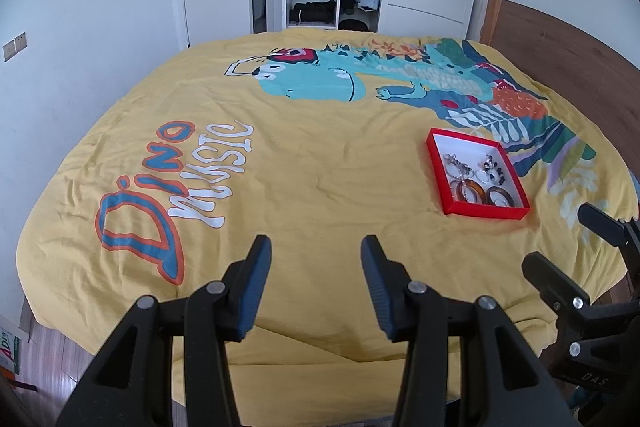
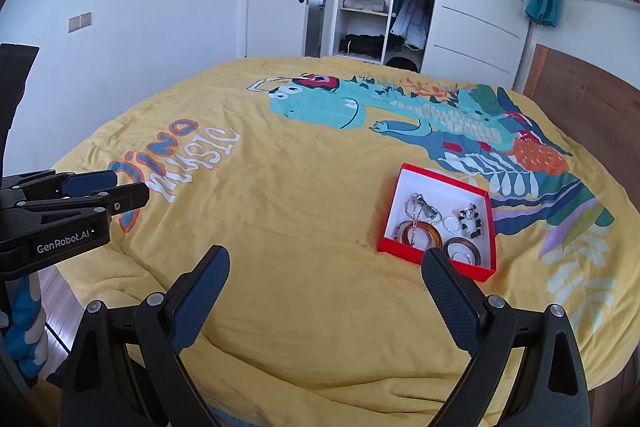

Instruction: Organize jewelry

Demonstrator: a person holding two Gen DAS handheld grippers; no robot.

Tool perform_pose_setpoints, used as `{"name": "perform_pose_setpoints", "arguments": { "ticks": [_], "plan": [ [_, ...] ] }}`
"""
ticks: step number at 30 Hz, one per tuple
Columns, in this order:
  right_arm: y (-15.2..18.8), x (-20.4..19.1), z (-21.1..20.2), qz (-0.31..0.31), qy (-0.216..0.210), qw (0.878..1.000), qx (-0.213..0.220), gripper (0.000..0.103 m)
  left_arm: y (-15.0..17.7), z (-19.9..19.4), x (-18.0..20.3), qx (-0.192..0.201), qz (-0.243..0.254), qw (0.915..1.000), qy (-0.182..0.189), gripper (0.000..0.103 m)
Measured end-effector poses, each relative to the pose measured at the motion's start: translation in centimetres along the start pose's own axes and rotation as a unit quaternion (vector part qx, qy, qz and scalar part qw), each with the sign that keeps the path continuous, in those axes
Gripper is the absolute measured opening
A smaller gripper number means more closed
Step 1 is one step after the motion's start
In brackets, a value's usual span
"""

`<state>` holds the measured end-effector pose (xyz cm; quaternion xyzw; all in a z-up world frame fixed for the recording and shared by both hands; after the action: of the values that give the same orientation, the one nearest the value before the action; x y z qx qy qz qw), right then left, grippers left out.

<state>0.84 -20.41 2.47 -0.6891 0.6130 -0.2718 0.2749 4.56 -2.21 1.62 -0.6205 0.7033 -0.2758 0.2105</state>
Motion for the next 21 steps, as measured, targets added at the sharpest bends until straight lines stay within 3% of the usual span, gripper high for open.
{"name": "perform_pose_setpoints", "arguments": {
  "ticks": [21],
  "plan": [
    [0.5, 0.6, 1.1, 0.012, 0.000, 1.000, -0.015, 0.096, 0.1, 0.2, 0.1, -0.002, 0.003, 1.0000, -0.002, 0.045]
  ]
}}
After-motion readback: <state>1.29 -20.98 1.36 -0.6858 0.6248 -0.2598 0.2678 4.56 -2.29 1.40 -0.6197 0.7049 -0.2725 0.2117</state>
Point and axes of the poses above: each gripper's, at about its wrist camera, not at the fingertips, and z roughly the way its jaws point, x to its right, y to its underside, the point moved 8 cm from there along z, roughly the way its jaws point, and after that the axes turned 5 degrees about -x, right-handed, at the moved point
